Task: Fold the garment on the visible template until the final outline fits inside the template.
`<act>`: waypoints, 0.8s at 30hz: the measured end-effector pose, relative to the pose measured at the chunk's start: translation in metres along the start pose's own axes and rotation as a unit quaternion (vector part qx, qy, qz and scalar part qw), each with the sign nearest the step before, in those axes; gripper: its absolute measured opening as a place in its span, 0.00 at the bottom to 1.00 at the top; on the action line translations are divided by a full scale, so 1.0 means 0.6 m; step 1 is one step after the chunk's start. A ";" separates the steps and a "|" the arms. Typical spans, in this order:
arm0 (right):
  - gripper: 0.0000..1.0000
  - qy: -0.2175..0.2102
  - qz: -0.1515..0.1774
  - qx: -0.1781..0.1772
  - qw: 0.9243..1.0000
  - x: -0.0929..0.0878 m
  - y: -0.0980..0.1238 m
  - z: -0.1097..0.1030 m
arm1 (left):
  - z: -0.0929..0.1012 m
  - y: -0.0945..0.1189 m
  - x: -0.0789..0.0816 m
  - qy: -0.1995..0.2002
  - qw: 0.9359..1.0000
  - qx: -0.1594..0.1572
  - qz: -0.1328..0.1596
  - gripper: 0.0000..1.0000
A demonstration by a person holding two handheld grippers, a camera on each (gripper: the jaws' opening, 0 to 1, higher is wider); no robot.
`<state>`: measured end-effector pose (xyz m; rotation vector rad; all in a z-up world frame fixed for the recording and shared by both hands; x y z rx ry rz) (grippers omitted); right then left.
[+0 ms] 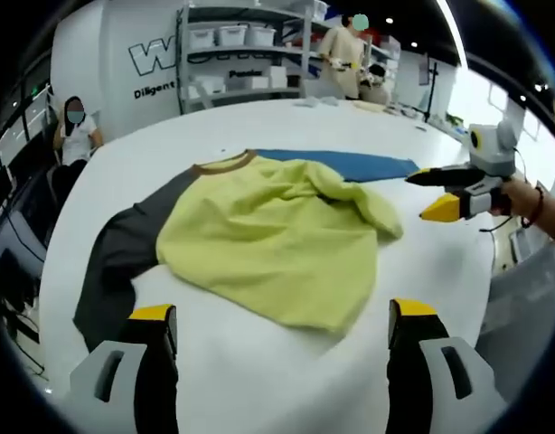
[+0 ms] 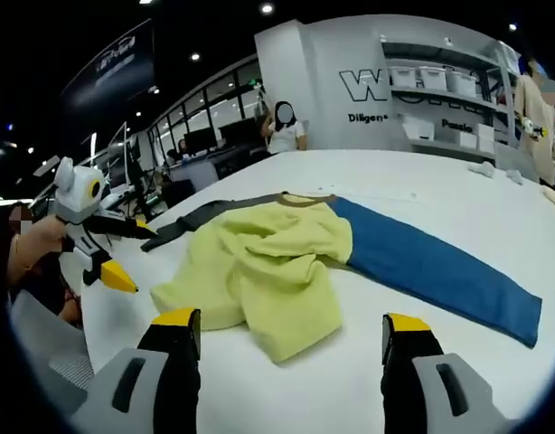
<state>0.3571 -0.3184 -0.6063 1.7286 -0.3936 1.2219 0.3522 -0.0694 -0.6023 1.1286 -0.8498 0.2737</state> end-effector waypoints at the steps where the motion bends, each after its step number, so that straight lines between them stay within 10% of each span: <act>1: 0.79 0.001 -0.002 0.001 1.000 -0.003 -0.001 -0.004 | 0.004 -0.001 -0.004 0.003 1.000 -0.003 -0.001 0.91; 24: 0.25 0.169 -0.045 0.023 0.984 -0.053 -0.042 -0.045 | 0.066 -0.039 -0.060 0.101 0.993 -0.052 -0.020 0.38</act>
Point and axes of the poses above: the point that each gripper's makers call its tool centre point, and the gripper's own axes: y roughly backward along the fingers, z roughly to its right, x roughly out of its top, the point moved 4 cm from there along y, roughly backward along the fingers, and after that the axes turned 8 degrees about y, right-handed, at the moved point
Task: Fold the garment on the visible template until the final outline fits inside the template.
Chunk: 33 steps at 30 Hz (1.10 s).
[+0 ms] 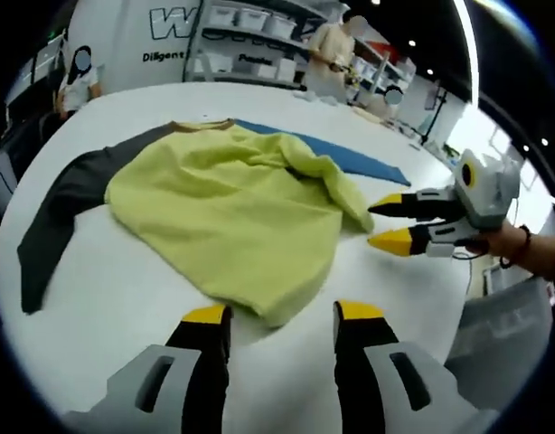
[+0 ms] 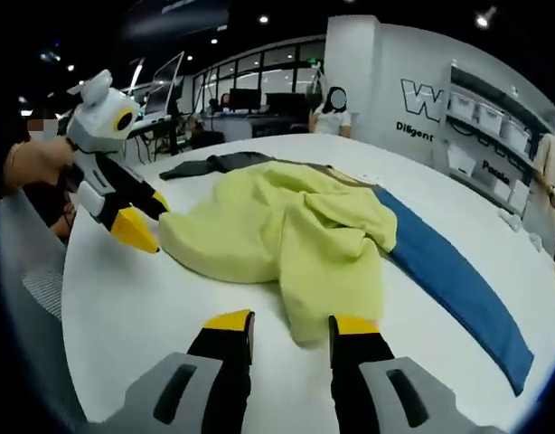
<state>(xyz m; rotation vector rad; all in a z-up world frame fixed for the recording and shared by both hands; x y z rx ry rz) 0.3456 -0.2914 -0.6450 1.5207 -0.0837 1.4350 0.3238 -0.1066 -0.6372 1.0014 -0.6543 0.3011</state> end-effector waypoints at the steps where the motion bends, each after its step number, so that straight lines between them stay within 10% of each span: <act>1: 0.22 0.004 -0.002 -0.002 1.000 -0.001 -0.002 0.001 | 0.002 -0.001 -0.001 0.003 1.000 -0.001 0.001 0.36; 16: 0.00 0.049 -0.017 -0.014 0.999 -0.003 -0.014 0.001 | 0.002 -0.014 -0.005 -0.018 1.000 0.004 0.011 0.03; 33: 0.00 -0.058 0.009 -0.031 0.998 0.032 0.075 0.033 | -0.008 0.049 -0.001 -0.049 0.999 0.018 0.000 0.00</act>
Point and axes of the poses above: the point that each gripper's makers call its tool centre point, and the gripper's own axes: y roughly backward along the fingers, z roughly to its right, x roughly out of its top, the point moved 4 cm from there along y, roughly backward along the fingers, and after that the axes turned 8 degrees about y, right-handed, at the moved point
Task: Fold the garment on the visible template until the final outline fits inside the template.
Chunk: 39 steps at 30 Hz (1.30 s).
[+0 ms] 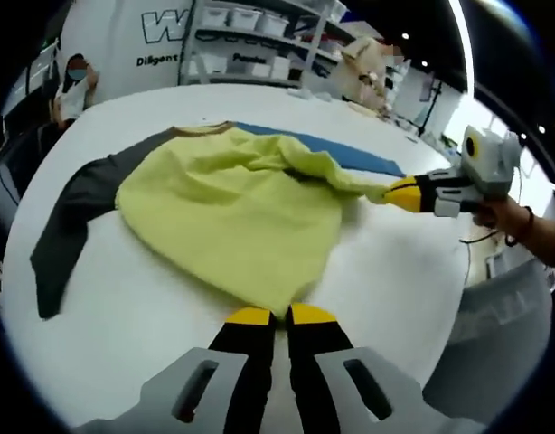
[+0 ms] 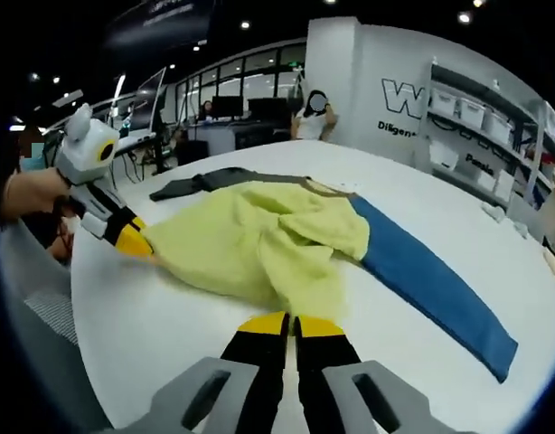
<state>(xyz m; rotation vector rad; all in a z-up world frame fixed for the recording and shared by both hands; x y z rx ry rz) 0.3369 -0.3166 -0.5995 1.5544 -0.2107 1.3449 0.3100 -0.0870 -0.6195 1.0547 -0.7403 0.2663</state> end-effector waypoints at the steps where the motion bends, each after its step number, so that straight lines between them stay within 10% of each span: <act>1: 0.00 -0.006 0.001 -0.001 1.000 0.001 0.003 0.001 | 0.000 0.006 -0.003 -0.001 1.000 0.005 -0.005 0.00; 13: 0.00 -0.106 -0.027 0.029 0.994 0.004 0.062 -0.013 | -0.034 0.069 -0.009 0.000 0.999 0.038 -0.021 0.00; 39: 0.00 -0.155 -0.103 0.044 0.982 -0.038 0.112 -0.043 | -0.110 0.141 -0.044 0.038 0.995 0.075 -0.060 0.00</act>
Point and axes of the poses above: the point that each gripper's makers call its tool centre point, and the gripper's own axes: y roughly backward along the fingers, z roughly to its right, x roughly out of its top, the point moved 4 cm from there along y, roughly backward along the fingers, and after that the axes turned 8 degrees about y, right-handed, at the moved point
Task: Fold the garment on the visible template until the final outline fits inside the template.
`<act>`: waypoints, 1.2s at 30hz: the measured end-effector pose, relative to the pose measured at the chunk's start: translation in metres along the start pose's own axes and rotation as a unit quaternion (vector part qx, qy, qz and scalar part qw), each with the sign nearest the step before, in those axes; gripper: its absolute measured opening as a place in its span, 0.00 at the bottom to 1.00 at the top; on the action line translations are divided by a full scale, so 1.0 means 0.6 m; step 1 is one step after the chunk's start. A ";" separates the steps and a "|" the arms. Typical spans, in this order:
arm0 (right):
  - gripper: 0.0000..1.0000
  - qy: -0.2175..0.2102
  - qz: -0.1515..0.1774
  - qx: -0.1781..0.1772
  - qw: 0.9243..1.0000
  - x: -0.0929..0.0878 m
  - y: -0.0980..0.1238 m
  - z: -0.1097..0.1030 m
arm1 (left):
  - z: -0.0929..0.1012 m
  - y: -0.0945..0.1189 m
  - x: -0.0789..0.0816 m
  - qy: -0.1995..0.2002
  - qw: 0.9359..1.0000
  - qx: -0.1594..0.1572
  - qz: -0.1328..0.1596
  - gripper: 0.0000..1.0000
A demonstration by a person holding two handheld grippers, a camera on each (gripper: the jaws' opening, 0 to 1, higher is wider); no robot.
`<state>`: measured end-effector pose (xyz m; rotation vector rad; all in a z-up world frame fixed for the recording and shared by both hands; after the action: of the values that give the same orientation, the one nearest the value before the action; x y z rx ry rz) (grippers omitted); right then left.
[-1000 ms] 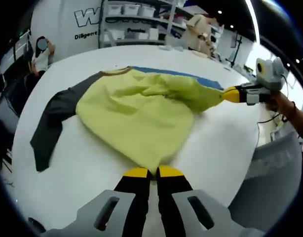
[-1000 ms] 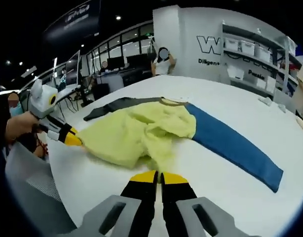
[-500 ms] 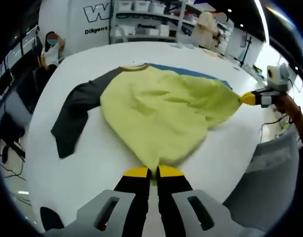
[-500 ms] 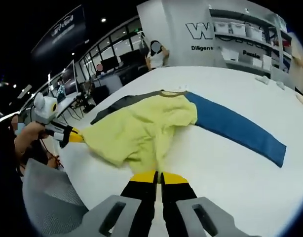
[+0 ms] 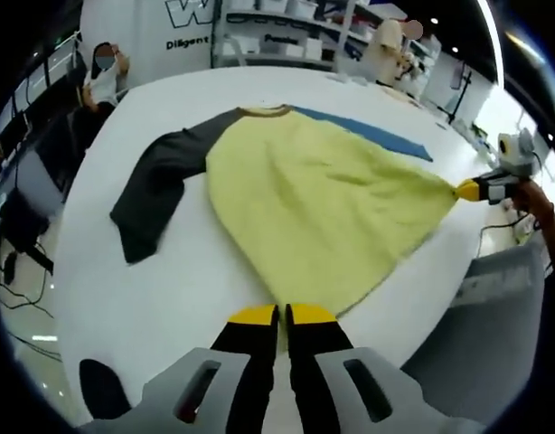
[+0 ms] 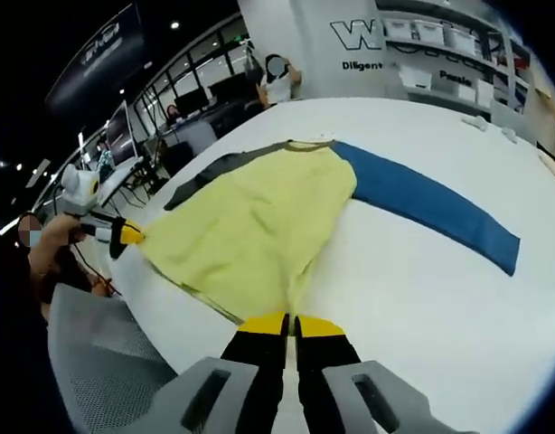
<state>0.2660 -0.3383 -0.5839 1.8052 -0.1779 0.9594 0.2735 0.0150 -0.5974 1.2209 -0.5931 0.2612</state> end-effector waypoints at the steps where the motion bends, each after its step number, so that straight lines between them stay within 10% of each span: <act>1: 0.00 0.001 -0.003 0.000 1.000 -0.003 -0.001 0.000 | -0.002 0.000 -0.002 -0.001 1.000 0.001 -0.002 0.00; 21: 0.00 -0.078 -0.099 -0.014 0.992 -0.089 -0.030 0.009 | -0.041 -0.015 -0.064 0.020 0.999 0.016 -0.045 0.00; 36: 0.00 -0.096 -0.115 -0.023 0.988 -0.100 -0.032 0.007 | -0.046 -0.019 -0.076 0.013 0.998 0.040 -0.053 0.00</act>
<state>0.2385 -0.3514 -0.6389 1.8283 -0.1080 0.6143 0.2496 0.0426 -0.6380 1.3209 -0.4970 0.2124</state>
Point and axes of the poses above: the point that each gripper's makers call its tool centre point, and the gripper's own axes: y roughly backward along the fingers, z roughly to its right, x roughly out of its top, the point moved 4 cm from there along y, roughly backward along the fingers, and after that the axes turned 8 degrees about y, right-handed, at the moved point
